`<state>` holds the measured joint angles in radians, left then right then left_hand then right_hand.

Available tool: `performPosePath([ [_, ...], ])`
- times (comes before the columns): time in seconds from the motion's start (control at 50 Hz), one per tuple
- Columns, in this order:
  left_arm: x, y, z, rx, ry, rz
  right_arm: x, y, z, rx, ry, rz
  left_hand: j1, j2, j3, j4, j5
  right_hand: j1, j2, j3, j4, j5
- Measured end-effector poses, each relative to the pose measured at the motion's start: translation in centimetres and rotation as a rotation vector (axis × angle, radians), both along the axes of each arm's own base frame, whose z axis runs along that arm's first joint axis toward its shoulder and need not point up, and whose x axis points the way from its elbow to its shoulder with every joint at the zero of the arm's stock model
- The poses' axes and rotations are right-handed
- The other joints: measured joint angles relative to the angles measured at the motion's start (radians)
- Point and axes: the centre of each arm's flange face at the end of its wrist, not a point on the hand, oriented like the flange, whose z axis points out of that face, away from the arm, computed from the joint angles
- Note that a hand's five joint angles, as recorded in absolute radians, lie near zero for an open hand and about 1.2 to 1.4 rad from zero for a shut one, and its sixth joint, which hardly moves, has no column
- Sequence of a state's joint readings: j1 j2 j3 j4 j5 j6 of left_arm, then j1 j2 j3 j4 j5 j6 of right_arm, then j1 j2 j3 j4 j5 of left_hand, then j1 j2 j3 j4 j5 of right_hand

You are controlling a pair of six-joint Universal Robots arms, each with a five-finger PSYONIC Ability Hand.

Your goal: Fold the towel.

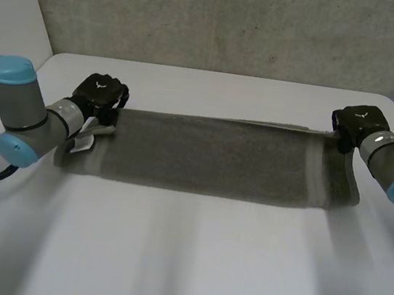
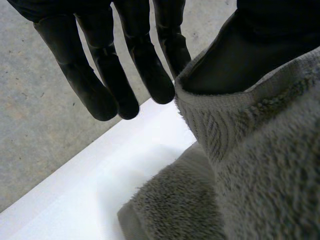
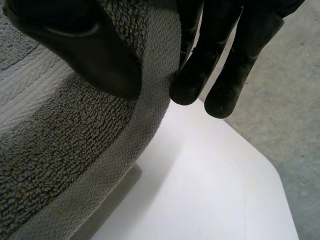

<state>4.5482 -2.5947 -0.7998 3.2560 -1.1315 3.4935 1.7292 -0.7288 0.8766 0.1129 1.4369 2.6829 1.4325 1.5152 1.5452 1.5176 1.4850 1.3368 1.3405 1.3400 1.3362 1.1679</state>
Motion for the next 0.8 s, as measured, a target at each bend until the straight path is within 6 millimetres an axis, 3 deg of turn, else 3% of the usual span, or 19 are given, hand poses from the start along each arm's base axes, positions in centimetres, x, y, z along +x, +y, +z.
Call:
performPosePath([
  [0.14, -0.6, -1.0, -0.9, -0.020, 0.007, -0.012, 0.9, -1.0, -1.5, -0.013, 0.009, -0.005, 0.000, -0.011, -0.018, -0.011, -0.004, -0.068, -0.074, -0.069, -0.063, -0.070],
  [0.2, -1.0, -0.9, -1.1, -0.024, 0.011, -0.020, 1.1, -1.1, -1.9, -0.013, 0.012, -0.008, -0.384, -0.407, -0.401, -0.406, -0.367, -0.490, -0.505, -0.484, -0.484, -0.512],
  [0.26, -1.4, -0.8, -1.0, -0.027, 0.015, -0.027, 1.2, -1.2, -1.8, -0.018, 0.015, -0.012, -0.910, -0.921, -0.946, -0.967, -0.886, -0.981, -1.007, -0.983, -0.965, -1.019],
  [0.32, -1.6, -0.7, -0.6, -0.035, 0.020, -0.033, 1.5, -1.0, -0.9, -0.034, 0.010, -0.006, -1.138, -1.204, -1.241, -1.222, -1.195, -1.085, -1.094, -1.093, -1.078, -1.108],
  [0.46, -2.3, -0.1, 2.2, -0.069, 0.046, -0.051, 2.6, 0.4, 3.1, -0.116, -0.016, 0.030, -1.147, -1.237, -1.276, -1.238, -1.241, -1.097, -1.094, -1.094, -1.078, -1.108],
  [0.5, -2.4, 0.4, 3.7, -0.078, 0.066, -0.057, 2.9, 1.2, 5.1, -0.168, -0.029, 0.042, -1.147, -1.237, -1.276, -1.238, -1.241, -1.098, -1.094, -1.094, -1.078, -1.108],
  [0.62, -2.3, 1.8, 7.5, -0.093, 0.124, -0.061, 3.4, 4.1, 8.7, -0.269, -0.053, 0.068, -1.151, -1.242, -1.280, -1.238, -1.246, -1.101, -1.094, -1.094, -1.078, -1.108],
  [0.7, -1.9, 2.9, 8.8, -0.081, 0.140, -0.058, 3.5, 6.1, 9.3, -0.281, -0.057, 0.083, -1.153, -1.244, -1.282, -1.238, -1.249, -1.101, -1.094, -1.094, -1.078, -1.108],
  [0.8, -1.2, 4.3, 8.3, -0.035, 0.128, -0.047, 3.2, 8.5, 8.0, -0.229, -0.043, 0.098, -1.156, -1.246, -1.286, -1.238, -1.251, -1.101, -1.094, -1.094, -1.079, -1.108],
])
